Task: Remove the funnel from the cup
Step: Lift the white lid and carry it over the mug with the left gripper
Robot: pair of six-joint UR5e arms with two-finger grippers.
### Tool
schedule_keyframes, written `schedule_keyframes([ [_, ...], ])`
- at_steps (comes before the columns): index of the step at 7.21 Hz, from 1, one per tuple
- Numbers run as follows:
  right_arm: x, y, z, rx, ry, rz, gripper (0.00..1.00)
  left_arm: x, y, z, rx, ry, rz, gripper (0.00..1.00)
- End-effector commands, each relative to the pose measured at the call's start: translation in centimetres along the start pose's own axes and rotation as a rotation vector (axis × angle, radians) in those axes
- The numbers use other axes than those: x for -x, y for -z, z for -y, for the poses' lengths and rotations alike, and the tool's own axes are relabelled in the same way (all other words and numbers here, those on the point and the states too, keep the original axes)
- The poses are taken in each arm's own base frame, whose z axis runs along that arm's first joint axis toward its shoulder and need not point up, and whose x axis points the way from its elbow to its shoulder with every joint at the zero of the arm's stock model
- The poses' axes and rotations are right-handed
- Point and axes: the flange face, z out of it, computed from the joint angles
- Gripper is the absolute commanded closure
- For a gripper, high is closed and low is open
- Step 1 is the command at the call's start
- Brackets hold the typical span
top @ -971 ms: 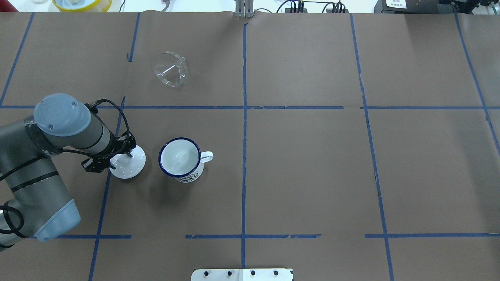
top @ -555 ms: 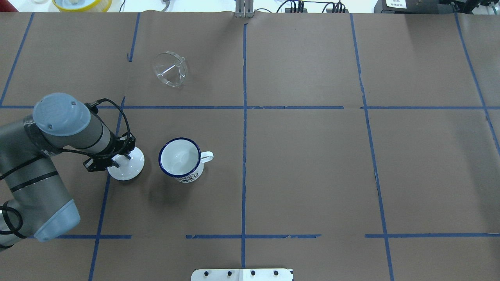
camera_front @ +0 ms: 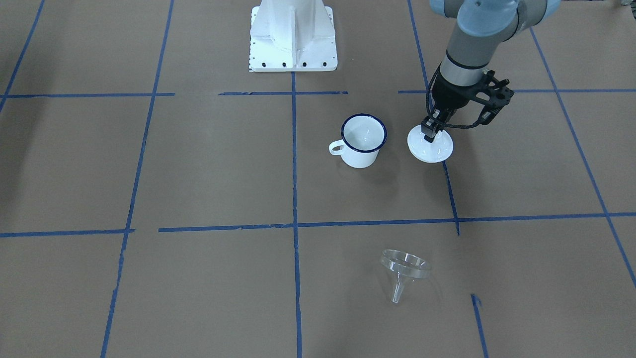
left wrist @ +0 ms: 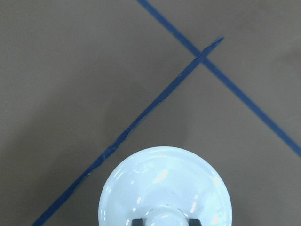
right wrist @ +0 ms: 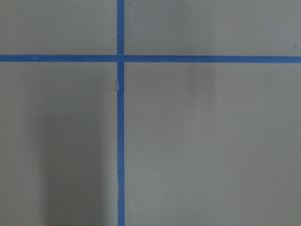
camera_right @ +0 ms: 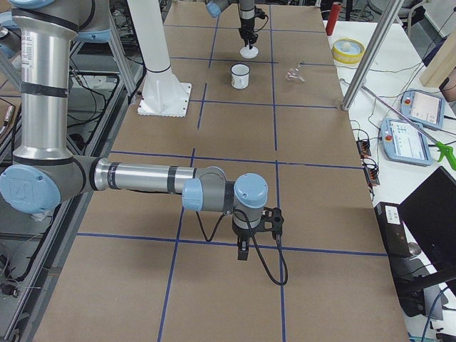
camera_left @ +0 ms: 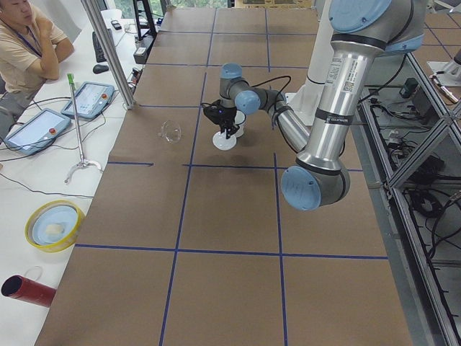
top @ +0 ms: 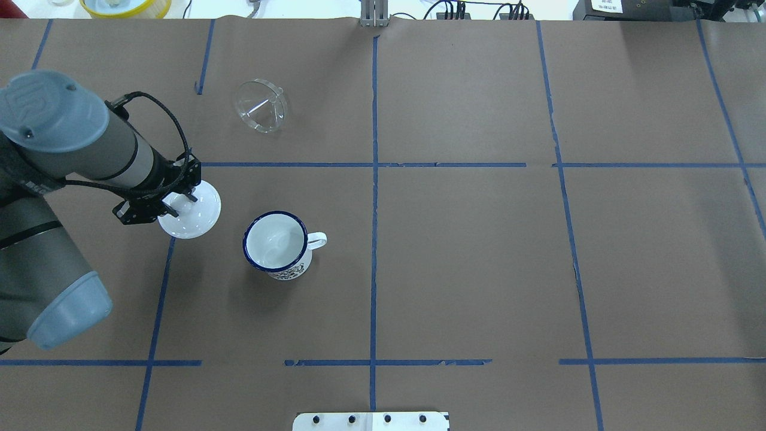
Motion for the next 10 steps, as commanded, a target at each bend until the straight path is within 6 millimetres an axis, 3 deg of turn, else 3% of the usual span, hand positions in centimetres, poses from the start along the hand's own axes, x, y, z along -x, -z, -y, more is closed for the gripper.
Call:
schedule_keyframes([
  [1,0.0,0.0,0.0,0.0,0.0,0.0,0.0,-3.4,2.7,-3.2,0.016,0.091,0.0,1.0],
  [2,0.0,0.0,0.0,0.0,0.0,0.0,0.0,-4.4,1.8,-5.9,0.032,0.068,0.037,1.0],
  [3,0.0,0.0,0.0,0.0,0.0,0.0,0.0,-6.8,2.1,-7.8,0.035,0.067,0.065,1.0],
  [5,0.0,0.0,0.0,0.0,0.0,0.0,0.0,-8.5,-0.5,-11.3,0.049,0.055,0.119,1.0],
  [6,0.0,0.0,0.0,0.0,0.0,0.0,0.0,-9.9,-1.0,-12.3,0.052,0.052,0.128,1.0],
  [10,0.0,0.0,0.0,0.0,0.0,0.0,0.0,-8.9,-1.3,-13.6,0.06,0.046,0.141,1.0],
])
